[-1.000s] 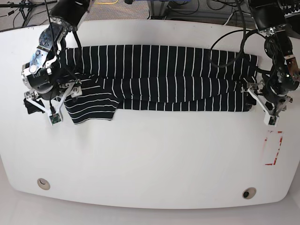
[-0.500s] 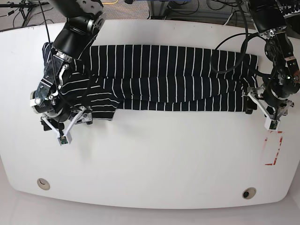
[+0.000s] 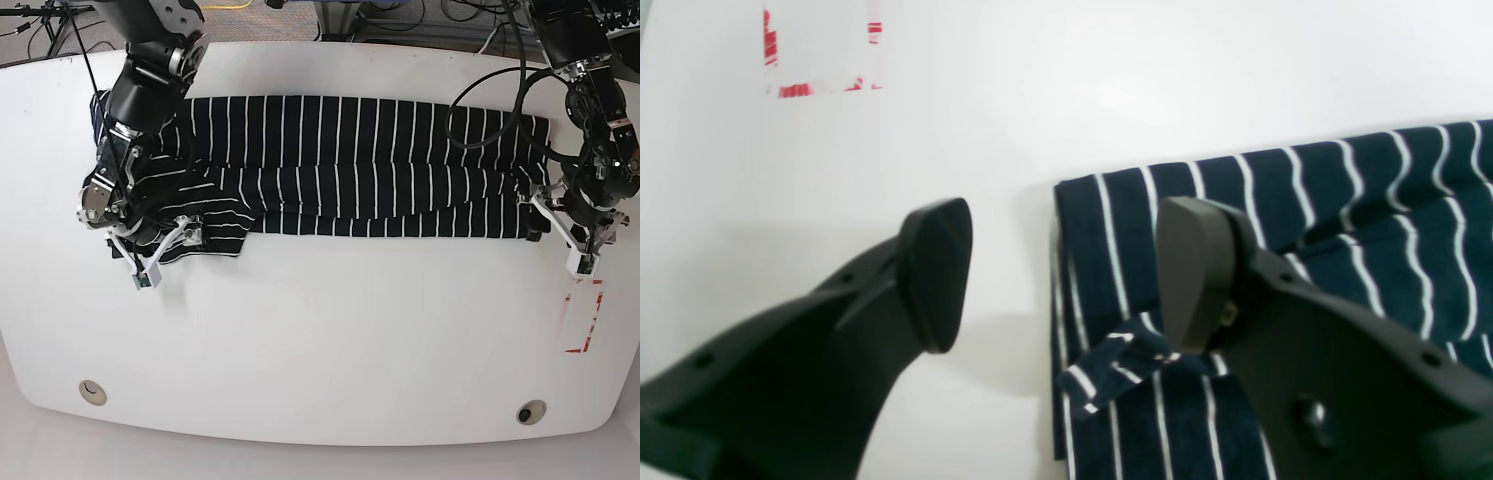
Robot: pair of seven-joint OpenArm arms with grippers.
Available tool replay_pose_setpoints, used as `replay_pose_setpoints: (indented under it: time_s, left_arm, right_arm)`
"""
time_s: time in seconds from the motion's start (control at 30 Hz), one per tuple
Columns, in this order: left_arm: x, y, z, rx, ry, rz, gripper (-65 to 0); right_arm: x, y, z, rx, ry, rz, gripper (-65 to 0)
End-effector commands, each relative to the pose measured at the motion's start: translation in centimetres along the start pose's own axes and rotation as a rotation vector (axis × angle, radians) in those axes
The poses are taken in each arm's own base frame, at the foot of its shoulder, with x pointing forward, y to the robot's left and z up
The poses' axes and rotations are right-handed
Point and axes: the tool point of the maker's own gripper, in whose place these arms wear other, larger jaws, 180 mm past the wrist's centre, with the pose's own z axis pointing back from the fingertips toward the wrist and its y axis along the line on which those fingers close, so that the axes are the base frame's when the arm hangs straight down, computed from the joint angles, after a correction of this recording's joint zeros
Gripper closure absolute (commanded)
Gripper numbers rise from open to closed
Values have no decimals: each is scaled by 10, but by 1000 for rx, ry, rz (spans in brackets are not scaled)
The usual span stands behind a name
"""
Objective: Fold the T-shirt properly
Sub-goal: 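Release the folded edge and regrasp the shirt with the right gripper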
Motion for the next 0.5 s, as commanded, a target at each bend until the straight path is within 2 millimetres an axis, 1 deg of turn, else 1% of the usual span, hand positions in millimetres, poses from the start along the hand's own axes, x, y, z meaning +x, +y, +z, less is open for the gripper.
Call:
replay_pose_setpoints:
  time_s: [0.0, 0.03, 0.07, 0.1, 0.13, 0.17, 0.2, 0.3, 0.37, 0.4, 0.47]
  left_arm:
    - [17, 6, 6, 16, -52, -13, -392]
    - [17, 7, 6, 17, -52, -14, -392]
    - [17, 7, 6, 17, -52, -14, -392]
    - [17, 6, 6, 16, -51, -15, -392]
    - [17, 6, 6, 16, -51, -15, -392]
    - [17, 6, 6, 15, -51, -16, -392]
    - [17, 5, 6, 14, -51, -17, -392]
    - [17, 4, 5, 12, -51, -17, -392]
    - [16, 4, 5, 11, -48, -15, -392]
    - [16, 4, 5, 11, -48, -15, -392]
    - [16, 4, 5, 11, -48, -15, -392]
  right_arm:
    - [15, -6, 4, -10, -38, 5, -650]
    - [16, -6, 5, -11, -41, 6, -617]
    - [16, -6, 5, -11, -41, 6, -564]
    - [16, -6, 5, -11, -41, 6, -498]
    - [16, -6, 5, -11, -41, 6, -406]
    - [16, -6, 5, -11, -41, 6, -331]
    - [16, -6, 5, -11, -41, 6, -220]
    - [19, -6, 5, -12, -48, 9, 0]
    - [20, -6, 6, -12, -46, 12, -3]
    - [24, -7, 8, -18, -56, 18, -41]
    - [34, -8, 14, -32, -84, 32, -76]
